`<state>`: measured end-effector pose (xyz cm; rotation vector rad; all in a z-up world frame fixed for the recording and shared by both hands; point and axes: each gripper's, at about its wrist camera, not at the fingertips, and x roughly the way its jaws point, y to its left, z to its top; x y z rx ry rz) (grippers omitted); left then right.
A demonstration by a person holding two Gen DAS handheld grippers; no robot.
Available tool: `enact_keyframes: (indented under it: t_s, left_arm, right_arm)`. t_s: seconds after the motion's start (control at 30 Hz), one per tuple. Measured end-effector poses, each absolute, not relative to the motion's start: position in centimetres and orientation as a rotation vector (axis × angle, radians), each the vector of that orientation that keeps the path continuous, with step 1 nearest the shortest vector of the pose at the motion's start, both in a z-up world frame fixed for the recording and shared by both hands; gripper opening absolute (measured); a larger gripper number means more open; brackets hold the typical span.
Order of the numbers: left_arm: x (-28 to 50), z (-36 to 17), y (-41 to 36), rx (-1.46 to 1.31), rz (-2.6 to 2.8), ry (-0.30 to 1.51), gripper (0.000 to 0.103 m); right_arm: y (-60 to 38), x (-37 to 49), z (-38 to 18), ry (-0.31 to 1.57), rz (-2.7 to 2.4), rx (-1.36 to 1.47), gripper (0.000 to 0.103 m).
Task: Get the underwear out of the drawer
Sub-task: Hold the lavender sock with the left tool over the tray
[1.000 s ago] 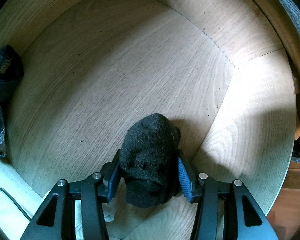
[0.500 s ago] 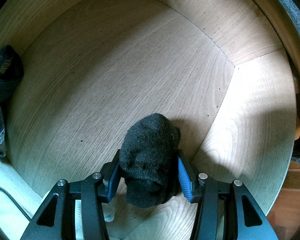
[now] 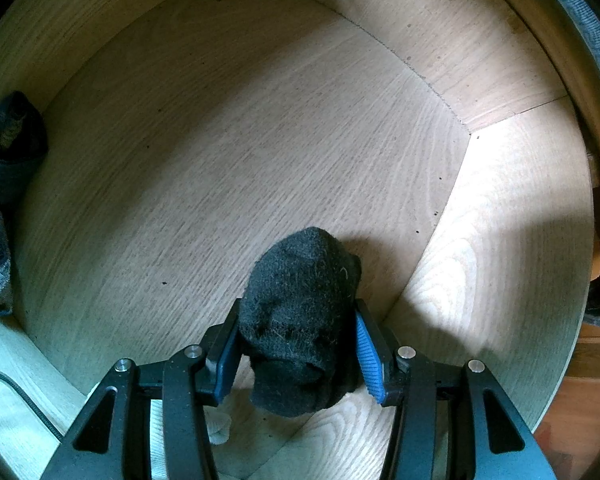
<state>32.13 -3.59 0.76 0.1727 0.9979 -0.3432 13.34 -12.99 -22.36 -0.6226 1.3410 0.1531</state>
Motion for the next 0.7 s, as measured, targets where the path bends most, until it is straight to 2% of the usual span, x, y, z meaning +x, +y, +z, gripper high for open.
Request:
enact_keyframes:
  t_s: [0.4,0.7]
  left_arm:
    - [34.4,-4.5,-3.3,0.119,-0.346,1.133,0.064]
    - [33.0,-2.7,-3.1,0.109,-0.356,1.083,0.064]
  right_arm:
    - [-13.0,13.3,-22.4,1.341,0.153,-0.624,0.052]
    - [-12.9,13.3,-22.4,1.341,0.153,-0.624,0.052]
